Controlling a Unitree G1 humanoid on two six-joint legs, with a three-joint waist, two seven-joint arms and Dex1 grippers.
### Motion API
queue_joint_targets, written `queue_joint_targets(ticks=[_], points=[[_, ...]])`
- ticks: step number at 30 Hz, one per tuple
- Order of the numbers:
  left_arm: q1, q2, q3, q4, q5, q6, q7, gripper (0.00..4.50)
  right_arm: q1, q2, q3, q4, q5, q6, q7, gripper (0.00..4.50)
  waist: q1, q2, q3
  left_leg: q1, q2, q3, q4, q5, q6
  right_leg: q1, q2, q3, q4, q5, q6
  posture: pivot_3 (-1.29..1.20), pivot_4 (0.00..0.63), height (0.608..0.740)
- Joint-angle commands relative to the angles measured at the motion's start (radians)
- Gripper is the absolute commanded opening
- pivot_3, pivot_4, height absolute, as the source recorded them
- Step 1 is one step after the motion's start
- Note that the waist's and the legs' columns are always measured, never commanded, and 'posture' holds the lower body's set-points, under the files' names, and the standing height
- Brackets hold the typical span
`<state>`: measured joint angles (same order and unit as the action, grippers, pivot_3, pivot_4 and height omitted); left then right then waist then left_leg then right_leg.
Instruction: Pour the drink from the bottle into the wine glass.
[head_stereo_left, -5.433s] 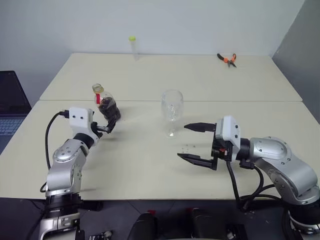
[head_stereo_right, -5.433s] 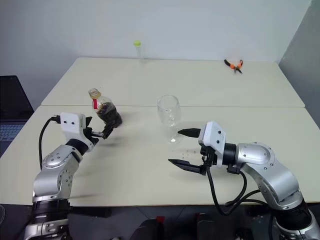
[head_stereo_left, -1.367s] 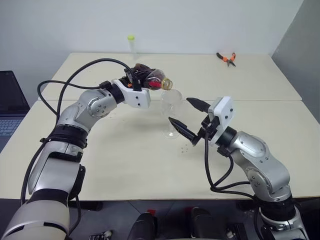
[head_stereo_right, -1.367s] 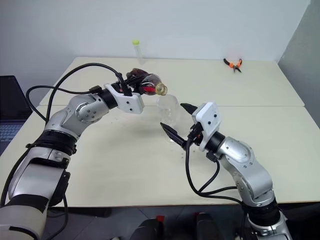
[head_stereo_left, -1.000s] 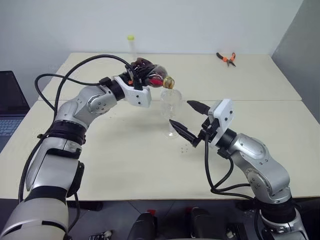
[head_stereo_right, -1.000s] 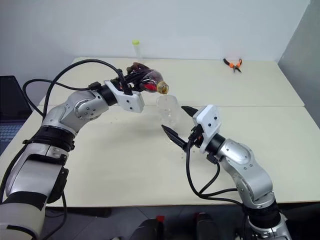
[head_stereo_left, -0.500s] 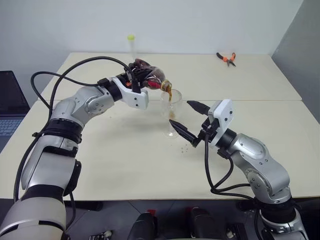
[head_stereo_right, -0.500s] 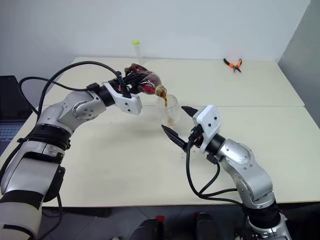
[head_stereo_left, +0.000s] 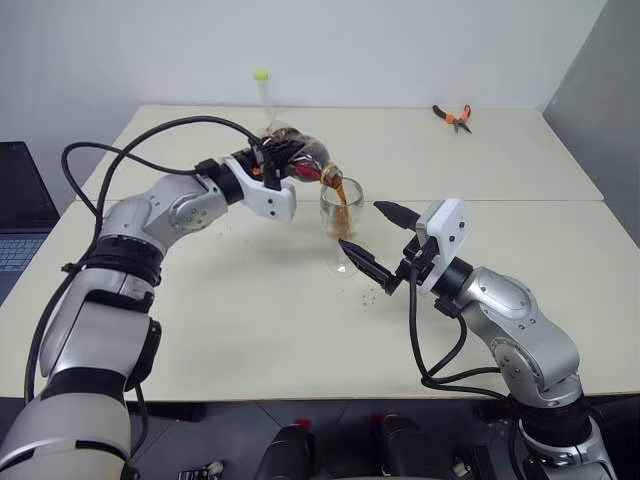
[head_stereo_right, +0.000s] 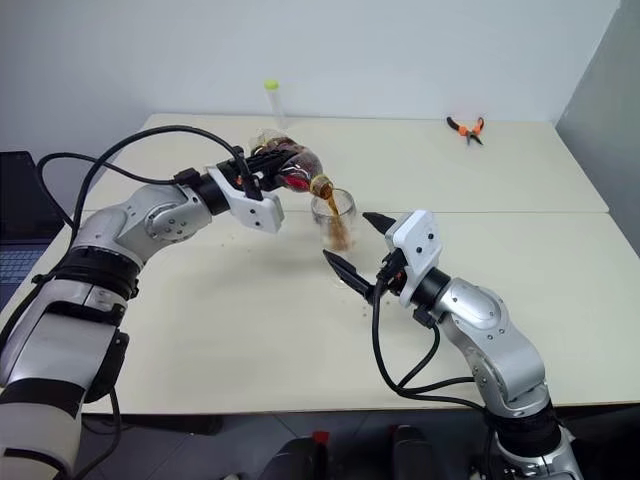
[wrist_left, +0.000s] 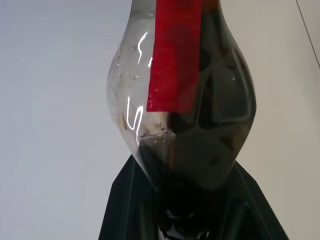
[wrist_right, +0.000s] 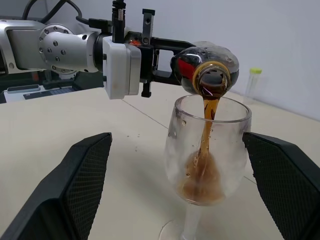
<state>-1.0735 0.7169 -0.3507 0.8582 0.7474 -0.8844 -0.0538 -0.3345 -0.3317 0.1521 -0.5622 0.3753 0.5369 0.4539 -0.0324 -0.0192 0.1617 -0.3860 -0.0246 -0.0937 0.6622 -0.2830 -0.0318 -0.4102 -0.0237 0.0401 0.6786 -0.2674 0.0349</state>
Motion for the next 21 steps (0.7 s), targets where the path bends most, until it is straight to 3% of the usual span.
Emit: queue_joint_targets(ticks=[1, 21], points=[[-0.047, 0.020, 0.008, -0.010, -0.001, -0.009, 0.034, 0.74, -0.005, 0.004, -0.004, -0.019, 0.006, 0.000, 0.001, 4.50, 0.000, 0.000, 0.000, 0.000, 0.000, 0.000, 0.000, 0.000, 0.000, 0.000, 0.000, 0.000, 0.000, 0.000, 0.000, 0.00, 0.150, 0.740], [-0.073, 0.019, -0.001, 0.002, 0.011, -0.015, 0.071, 0.74, 0.004, 0.004, -0.004, -0.028, 0.007, 0.010, 0.001, 4.50, 0.000, 0.000, 0.000, 0.000, 0.000, 0.000, 0.000, 0.000, 0.000, 0.000, 0.000, 0.000, 0.000, 0.000, 0.000, 0.00, 0.150, 0.740]])
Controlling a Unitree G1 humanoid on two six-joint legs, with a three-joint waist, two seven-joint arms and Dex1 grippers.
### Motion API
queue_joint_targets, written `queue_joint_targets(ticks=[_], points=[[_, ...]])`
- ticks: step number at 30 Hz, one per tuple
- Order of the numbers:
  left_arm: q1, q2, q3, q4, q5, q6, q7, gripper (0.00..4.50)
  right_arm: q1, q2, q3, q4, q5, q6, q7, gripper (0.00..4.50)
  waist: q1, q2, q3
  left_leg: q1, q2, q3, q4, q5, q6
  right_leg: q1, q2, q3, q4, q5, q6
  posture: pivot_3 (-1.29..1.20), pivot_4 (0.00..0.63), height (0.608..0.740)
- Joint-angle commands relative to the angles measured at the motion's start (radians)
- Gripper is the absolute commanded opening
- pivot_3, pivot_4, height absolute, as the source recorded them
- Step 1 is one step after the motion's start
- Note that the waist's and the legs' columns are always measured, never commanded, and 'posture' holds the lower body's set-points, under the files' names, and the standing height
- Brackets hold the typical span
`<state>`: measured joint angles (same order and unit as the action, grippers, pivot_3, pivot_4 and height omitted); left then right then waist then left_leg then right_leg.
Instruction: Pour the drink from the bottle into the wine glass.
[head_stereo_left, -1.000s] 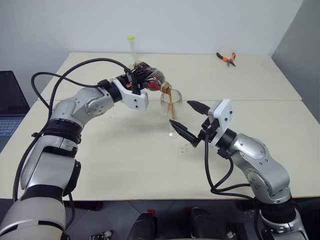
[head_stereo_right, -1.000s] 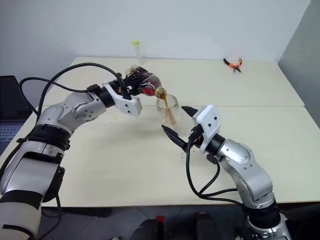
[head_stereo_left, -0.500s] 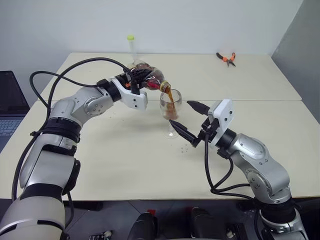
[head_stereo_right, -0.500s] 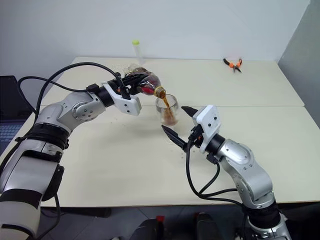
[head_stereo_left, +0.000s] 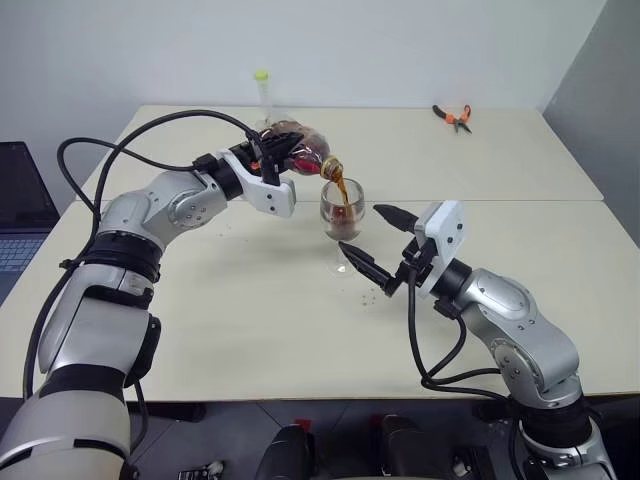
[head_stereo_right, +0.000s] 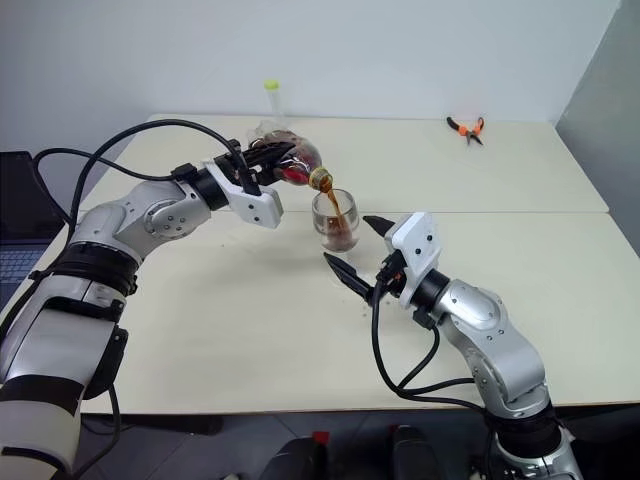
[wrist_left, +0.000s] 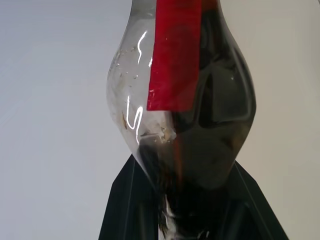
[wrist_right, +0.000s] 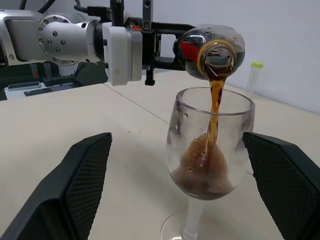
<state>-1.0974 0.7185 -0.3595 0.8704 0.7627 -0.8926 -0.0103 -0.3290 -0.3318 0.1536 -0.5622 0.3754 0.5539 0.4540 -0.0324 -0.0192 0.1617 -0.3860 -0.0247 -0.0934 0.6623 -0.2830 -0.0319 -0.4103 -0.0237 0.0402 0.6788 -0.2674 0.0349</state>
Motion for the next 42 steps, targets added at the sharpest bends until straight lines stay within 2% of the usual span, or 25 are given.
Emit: queue_joint_targets(ticks=[1, 27, 42], points=[[-0.050, 0.018, 0.008, -0.009, -0.003, -0.007, 0.029, 0.74, -0.001, 0.004, -0.005, -0.028, 0.007, -0.008, 0.001, 4.50, 0.000, 0.000, 0.000, 0.000, 0.000, 0.000, 0.000, 0.000, 0.000, 0.000, 0.000, 0.000, 0.000, 0.000, 0.000, 0.00, 0.150, 0.740], [-0.044, 0.020, 0.010, 0.001, -0.005, 0.000, 0.028, 0.74, -0.002, 0.003, -0.002, -0.022, 0.007, -0.012, 0.008, 4.50, 0.000, 0.000, 0.000, 0.000, 0.000, 0.000, 0.000, 0.000, 0.000, 0.000, 0.000, 0.000, 0.000, 0.000, 0.000, 0.00, 0.150, 0.740], [0.006, -0.026, 0.060, -0.032, -0.193, 0.036, -0.110, 0.74, -0.004, 0.007, -0.003, -0.023, 0.008, -0.015, 0.006, 4.50, 0.000, 0.000, 0.000, 0.000, 0.000, 0.000, 0.000, 0.000, 0.000, 0.000, 0.000, 0.000, 0.001, 0.000, 0.000, 0.00, 0.150, 0.740]])
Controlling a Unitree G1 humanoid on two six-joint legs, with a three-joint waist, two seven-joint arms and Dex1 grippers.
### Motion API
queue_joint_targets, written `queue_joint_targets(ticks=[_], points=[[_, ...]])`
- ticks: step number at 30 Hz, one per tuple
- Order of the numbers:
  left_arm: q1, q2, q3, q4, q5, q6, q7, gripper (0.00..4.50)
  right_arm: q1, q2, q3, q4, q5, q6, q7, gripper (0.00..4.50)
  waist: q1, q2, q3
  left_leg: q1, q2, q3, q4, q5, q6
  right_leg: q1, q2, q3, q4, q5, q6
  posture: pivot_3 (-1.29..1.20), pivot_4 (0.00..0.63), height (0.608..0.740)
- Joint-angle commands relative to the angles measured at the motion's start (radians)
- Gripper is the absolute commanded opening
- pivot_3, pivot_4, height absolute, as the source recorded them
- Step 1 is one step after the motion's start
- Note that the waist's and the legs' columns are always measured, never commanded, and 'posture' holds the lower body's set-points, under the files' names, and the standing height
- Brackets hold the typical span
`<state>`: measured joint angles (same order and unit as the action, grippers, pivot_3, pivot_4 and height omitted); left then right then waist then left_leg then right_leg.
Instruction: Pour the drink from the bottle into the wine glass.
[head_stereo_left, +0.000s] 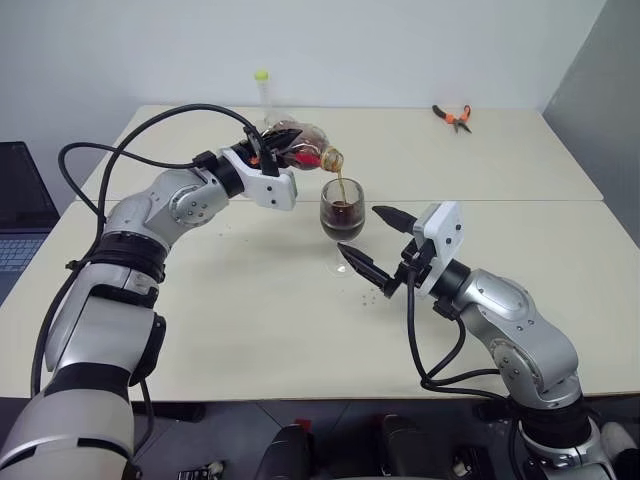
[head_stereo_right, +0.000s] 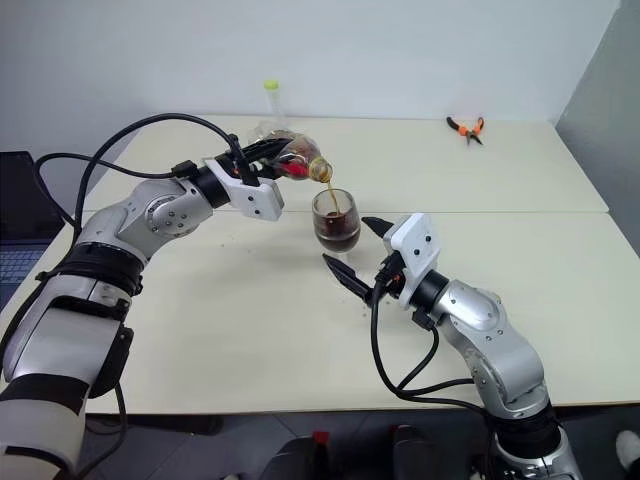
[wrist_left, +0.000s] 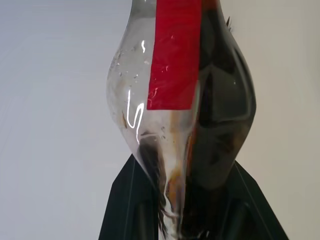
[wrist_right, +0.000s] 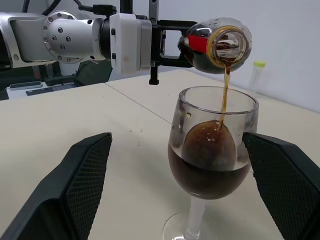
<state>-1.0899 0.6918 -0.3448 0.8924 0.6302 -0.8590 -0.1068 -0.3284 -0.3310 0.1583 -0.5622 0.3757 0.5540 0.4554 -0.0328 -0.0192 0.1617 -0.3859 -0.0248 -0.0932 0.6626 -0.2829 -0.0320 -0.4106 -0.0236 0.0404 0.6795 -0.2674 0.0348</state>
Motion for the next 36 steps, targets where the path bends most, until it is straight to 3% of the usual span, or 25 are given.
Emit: queue_joint_targets(ticks=[1, 8, 19, 27, 36], points=[[0.002, -0.002, 0.049, -0.059, -0.074, 0.005, -0.023, 0.74, -0.005, 0.006, -0.007, -0.021, 0.008, -0.016, 0.006, 4.50, 0.000, 0.000, 0.000, 0.000, 0.000, 0.000, 0.000, 0.000, 0.000, 0.000, 0.000, 0.000, 0.000, 0.000, 0.000, 0.00, 0.150, 0.740], [0.041, -0.015, 0.071, -0.108, -0.139, 0.022, -0.072, 0.74, -0.005, 0.004, -0.003, -0.024, 0.009, -0.021, 0.014, 4.50, 0.000, 0.000, 0.000, 0.000, 0.000, 0.000, 0.000, 0.000, 0.000, 0.000, 0.000, 0.000, 0.000, 0.000, 0.000, 0.00, 0.150, 0.740], [0.285, -0.150, 0.263, -0.366, -0.547, 0.384, -0.265, 0.74, -0.004, -0.053, 0.014, -0.101, 0.050, -0.011, 0.117, 4.50, -0.002, 0.000, 0.000, 0.000, 0.001, 0.000, 0.001, 0.000, 0.000, 0.000, 0.000, 0.001, 0.000, 0.000, 0.000, 0.00, 0.150, 0.740], [0.457, -0.268, 0.435, -0.448, -0.711, 0.627, -0.174, 0.72, -0.071, -0.094, -0.003, -0.105, 0.101, 0.069, 0.131, 4.50, -0.001, 0.000, 0.000, 0.000, 0.002, -0.001, 0.001, 0.000, 0.000, 0.000, 0.000, 0.000, 0.000, 0.000, 0.000, 0.00, 0.150, 0.740], [0.522, -0.357, 0.548, -0.396, -0.792, 0.714, -0.100, 0.72, -0.137, -0.096, -0.009, -0.081, 0.102, 0.107, 0.122, 4.50, 0.004, -0.001, -0.001, 0.000, 0.001, -0.002, 0.002, 0.000, -0.001, 0.001, -0.002, 0.000, 0.000, 0.000, 0.000, 0.00, 0.150, 0.740]])
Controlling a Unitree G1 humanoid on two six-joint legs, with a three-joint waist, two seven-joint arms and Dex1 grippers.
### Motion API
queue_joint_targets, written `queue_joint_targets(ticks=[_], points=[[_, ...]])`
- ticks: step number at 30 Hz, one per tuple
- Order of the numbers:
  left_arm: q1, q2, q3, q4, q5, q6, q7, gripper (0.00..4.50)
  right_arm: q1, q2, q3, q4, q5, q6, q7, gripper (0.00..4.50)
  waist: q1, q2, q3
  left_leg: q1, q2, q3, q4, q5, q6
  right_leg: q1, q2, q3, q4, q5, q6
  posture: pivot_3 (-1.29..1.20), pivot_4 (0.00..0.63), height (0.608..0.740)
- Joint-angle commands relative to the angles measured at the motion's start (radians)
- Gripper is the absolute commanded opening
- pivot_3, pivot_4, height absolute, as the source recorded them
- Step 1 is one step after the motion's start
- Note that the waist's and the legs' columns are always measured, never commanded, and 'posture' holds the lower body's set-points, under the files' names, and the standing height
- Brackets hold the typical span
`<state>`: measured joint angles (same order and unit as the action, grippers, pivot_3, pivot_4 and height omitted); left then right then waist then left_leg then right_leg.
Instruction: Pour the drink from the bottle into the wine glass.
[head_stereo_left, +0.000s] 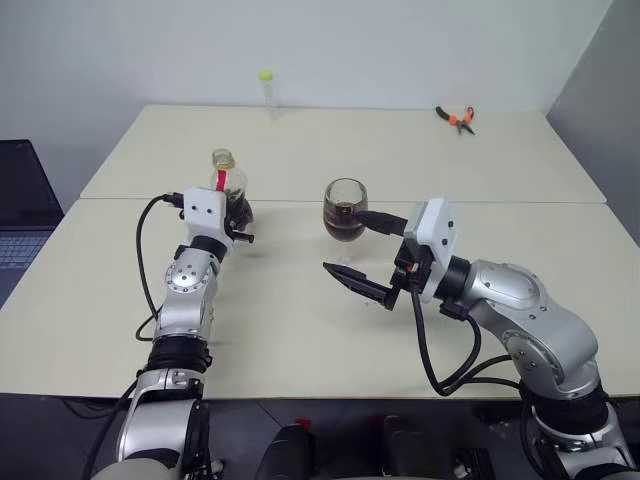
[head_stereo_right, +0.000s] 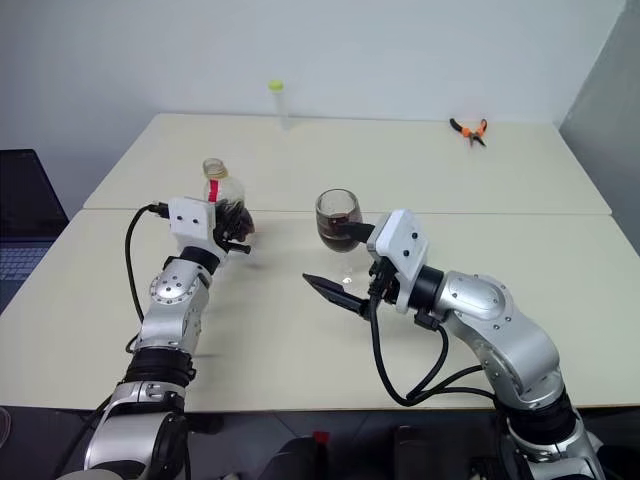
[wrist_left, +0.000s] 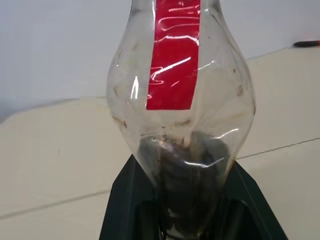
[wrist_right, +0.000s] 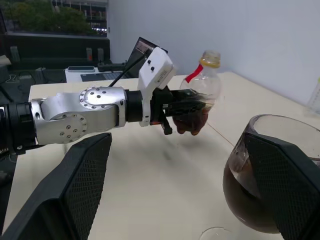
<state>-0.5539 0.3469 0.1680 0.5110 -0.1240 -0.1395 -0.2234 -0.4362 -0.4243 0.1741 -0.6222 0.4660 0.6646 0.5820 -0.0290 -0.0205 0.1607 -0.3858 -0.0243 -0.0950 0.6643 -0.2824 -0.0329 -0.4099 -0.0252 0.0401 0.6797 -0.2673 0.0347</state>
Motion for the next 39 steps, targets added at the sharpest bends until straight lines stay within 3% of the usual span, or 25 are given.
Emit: queue_joint_targets(ticks=[1, 13, 14, 23, 24, 33, 39], points=[[-0.016, -0.016, 0.040, 0.003, -0.038, -0.016, 0.017, 0.72, -0.036, -0.002, -0.025, -0.021, 0.014, 0.000, -0.003, 4.50, 0.001, 0.000, 0.000, 0.000, 0.000, 0.000, 0.000, 0.000, 0.000, 0.000, 0.000, 0.000, 0.000, 0.000, 0.000, 0.00, 0.150, 0.740], [-0.066, -0.016, 0.073, 0.217, -0.047, -0.096, 0.000, 0.72, -0.060, -0.001, -0.018, -0.016, 0.021, 0.025, -0.003, 4.50, 0.000, -0.001, -0.001, 0.000, 0.000, 0.000, 0.000, 0.000, 0.000, 0.000, 0.000, 0.000, 0.000, 0.000, 0.000, 0.00, 0.150, 0.740], [-0.069, -0.017, 0.075, 0.227, -0.049, -0.101, -0.007, 1.45, -0.060, 0.000, -0.017, -0.016, 0.022, 0.026, -0.003, 4.50, 0.000, -0.001, -0.001, 0.000, 0.000, 0.000, 0.000, 0.000, 0.000, 0.000, 0.000, 0.000, 0.000, 0.000, 0.000, 0.00, 0.150, 0.740], [0.003, -0.012, 0.082, 0.131, -0.058, -0.084, -0.046, 4.33, -0.047, -0.007, -0.030, -0.022, 0.024, 0.031, -0.008, 4.50, 0.000, -0.001, -0.001, 0.000, 0.000, 0.000, -0.001, 0.000, 0.000, 0.000, 0.000, 0.000, 0.000, 0.000, 0.000, 0.00, 0.150, 0.740], [0.025, -0.006, 0.081, 0.089, -0.056, -0.066, -0.048, 4.49, -0.042, -0.007, -0.032, -0.019, 0.022, 0.027, -0.011, 4.50, -0.001, -0.001, -0.001, 0.000, 0.001, 0.000, -0.001, 0.000, 0.000, 0.000, 0.000, 0.000, 0.000, 0.000, 0.000, 0.00, 0.150, 0.740], [0.338, 0.002, 0.103, -0.537, -0.033, 0.211, 0.047, 4.49, 0.177, -0.014, -0.085, 0.019, -0.067, -0.175, -0.019, 4.50, 0.000, -0.001, -0.001, 0.001, 0.001, 0.000, -0.002, -0.001, 0.001, 0.000, -0.005, 0.000, -0.001, 0.000, 0.000, 0.00, 0.150, 0.740], [0.434, -0.033, 0.077, -0.717, -0.019, 0.303, 0.094, 4.49, 0.320, 0.092, -0.137, 0.159, -0.143, -0.346, -0.118, 4.50, 0.002, -0.001, -0.001, 0.004, 0.001, 0.000, -0.002, -0.001, 0.001, 0.005, -0.004, 0.000, -0.002, 0.000, 0.000, 0.00, 0.150, 0.740]])
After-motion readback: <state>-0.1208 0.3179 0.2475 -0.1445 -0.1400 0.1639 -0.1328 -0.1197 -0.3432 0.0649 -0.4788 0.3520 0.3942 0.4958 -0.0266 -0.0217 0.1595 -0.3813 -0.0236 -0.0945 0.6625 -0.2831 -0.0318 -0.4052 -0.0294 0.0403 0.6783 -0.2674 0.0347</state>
